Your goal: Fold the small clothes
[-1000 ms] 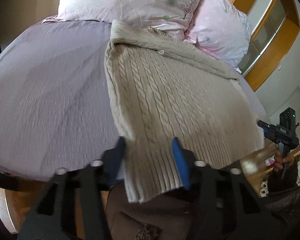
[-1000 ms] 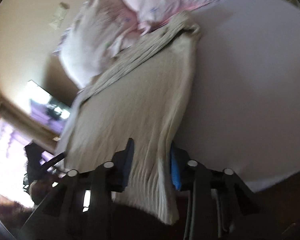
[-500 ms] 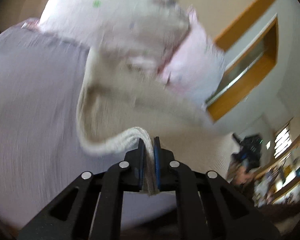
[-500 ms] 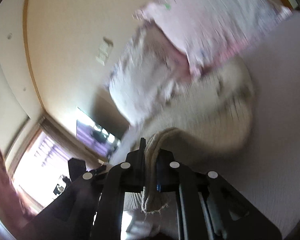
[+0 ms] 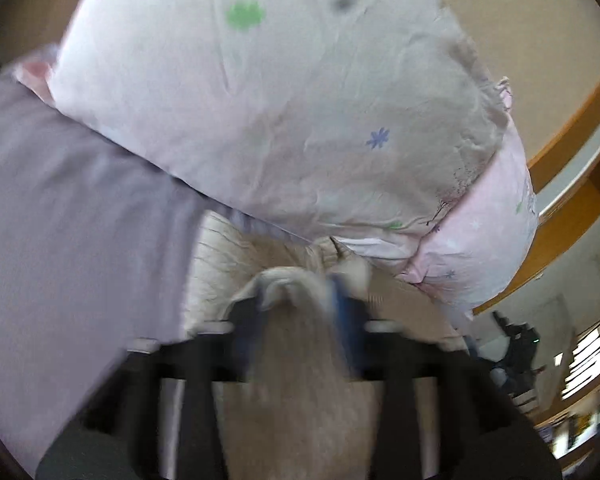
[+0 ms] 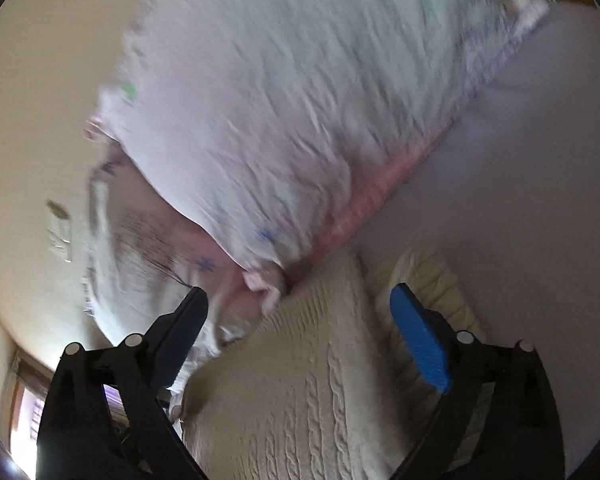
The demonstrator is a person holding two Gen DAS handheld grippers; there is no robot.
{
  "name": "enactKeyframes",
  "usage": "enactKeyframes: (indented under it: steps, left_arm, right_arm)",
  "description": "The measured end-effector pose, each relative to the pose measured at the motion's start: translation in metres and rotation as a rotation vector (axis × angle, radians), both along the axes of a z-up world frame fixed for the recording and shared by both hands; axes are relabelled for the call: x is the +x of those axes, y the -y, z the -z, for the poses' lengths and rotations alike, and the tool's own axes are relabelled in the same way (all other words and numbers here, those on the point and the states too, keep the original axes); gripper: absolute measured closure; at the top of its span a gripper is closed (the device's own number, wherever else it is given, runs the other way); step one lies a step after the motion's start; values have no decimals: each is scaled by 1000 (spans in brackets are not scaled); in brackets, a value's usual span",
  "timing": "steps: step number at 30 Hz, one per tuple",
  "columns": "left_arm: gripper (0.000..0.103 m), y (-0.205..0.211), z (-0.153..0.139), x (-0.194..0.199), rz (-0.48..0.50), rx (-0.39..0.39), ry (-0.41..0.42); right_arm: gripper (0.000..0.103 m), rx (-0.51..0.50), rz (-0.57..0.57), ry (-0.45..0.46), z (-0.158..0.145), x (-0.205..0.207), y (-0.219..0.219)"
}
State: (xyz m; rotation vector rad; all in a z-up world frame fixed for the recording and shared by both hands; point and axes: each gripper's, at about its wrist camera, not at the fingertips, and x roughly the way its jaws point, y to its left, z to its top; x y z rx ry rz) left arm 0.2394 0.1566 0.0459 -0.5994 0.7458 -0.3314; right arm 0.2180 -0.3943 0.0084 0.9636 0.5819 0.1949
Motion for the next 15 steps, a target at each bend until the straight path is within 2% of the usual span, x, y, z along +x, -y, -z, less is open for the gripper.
enactKeyframes:
  steps: [3,5,7,11,13,15]
  left_arm:
    - [30,-10,-5,-13,10,13,8]
    - [26,-9,-3,-19,22,62,-14]
    - [26,-4,7,-17,46,106,-72]
    - [27,-1,31,-12,92,128,-167]
    - [27,4,35,-12,99,150,-159]
    - [27,7,37,-7,103,140,-169]
  right_arm:
    - [8,-20,-3,64,-8,-10,6]
    - [8,-29,-23,61,-6,-9,5]
    - [8,-25,-39,44,-5,-4,4]
    - [8,-20,-35,28,-2,-2,3]
    - [8,-8,-31,26,0,-3,5]
    - [8,4,-28,29,1,-4,7]
